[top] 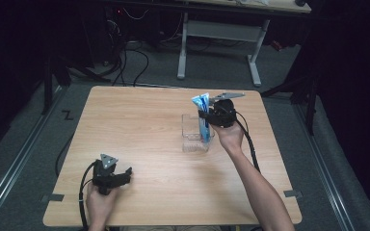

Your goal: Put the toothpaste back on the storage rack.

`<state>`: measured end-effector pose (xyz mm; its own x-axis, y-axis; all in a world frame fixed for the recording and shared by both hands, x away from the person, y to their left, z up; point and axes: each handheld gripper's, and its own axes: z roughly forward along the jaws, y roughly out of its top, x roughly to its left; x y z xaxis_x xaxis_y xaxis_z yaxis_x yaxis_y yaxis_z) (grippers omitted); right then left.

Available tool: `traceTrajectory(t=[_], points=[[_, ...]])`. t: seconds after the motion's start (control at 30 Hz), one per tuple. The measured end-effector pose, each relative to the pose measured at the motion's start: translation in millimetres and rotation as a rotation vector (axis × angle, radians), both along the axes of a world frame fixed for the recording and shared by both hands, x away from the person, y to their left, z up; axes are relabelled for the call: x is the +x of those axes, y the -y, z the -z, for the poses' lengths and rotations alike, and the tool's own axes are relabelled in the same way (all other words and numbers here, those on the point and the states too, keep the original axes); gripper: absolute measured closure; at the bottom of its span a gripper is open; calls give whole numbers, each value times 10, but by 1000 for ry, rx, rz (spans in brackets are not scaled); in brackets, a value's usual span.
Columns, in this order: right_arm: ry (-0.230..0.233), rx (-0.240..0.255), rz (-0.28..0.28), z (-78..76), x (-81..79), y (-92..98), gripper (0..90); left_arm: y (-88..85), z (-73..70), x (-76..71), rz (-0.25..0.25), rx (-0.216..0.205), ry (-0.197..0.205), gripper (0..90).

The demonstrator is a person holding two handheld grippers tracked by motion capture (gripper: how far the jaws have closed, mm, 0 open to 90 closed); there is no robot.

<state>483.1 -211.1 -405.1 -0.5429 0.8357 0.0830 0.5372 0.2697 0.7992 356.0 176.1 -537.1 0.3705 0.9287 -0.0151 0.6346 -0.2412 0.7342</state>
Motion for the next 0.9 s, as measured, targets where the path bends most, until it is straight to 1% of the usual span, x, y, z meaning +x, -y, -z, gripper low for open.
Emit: traceTrajectory(t=[0.2,0.67,0.77,0.9], points=[[-4,9,6,40,-33,41,684,0,0,0,0,0,0,199],[-50,-24,15,99,-32,42,679,0,0,0,0,0,0,199],[-50,-36,14,111,-39,34,676,0,0,0,0,0,0,199],[-43,-36,15,115,-49,40,669,0,0,0,0,0,0,199]])
